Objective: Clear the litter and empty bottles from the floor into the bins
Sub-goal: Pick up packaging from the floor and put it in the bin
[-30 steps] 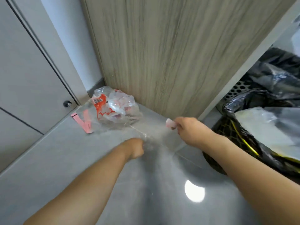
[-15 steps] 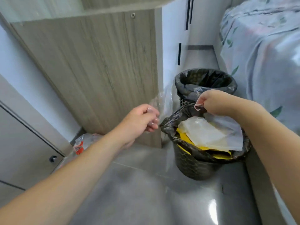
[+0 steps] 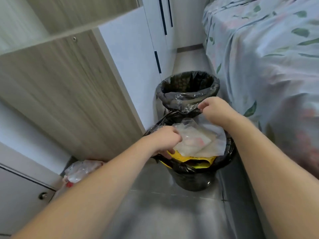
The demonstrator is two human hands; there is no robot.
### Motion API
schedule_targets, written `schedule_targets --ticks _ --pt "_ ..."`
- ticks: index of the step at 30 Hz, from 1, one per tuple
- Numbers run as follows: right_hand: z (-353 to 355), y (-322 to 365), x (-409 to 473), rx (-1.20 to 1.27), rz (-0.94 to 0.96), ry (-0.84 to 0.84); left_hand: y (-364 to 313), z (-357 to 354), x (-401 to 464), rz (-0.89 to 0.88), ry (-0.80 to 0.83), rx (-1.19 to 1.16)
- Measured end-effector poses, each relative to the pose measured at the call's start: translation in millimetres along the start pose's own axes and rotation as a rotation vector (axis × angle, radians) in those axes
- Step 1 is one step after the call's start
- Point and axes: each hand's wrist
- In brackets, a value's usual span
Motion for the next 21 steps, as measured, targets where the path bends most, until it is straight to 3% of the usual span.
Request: schedule_targets --ticks 4,8,15,21 --pt "-17.6 25.1 -14.3 -0.024 0.143 -0.057 12.2 23.2 -7.6 -0.176 -0.243 0.047" --pt "-52.6 50.7 -40.4 -0.063 0.296 0.062 60.0 56.7 -19.2 -0.311 -0.514 0.213" --pt "-127.4 117.1 -101.1 -0.142 0.665 0.251 206.4 109.7 -40.1 -0.257 -0.77 0.231" --pt "-213.6 177.0 -165.7 -0.067 0.815 0.438 348.8 125.1 -82.4 -0.108 -0.755 0.309"
Point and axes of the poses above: each hand's wrist, its own x-axis towards the middle knuckle, its own z-axis out of the back of the hand, y = z × x, and after that the axes turned 15 degrees about -y, right-handed
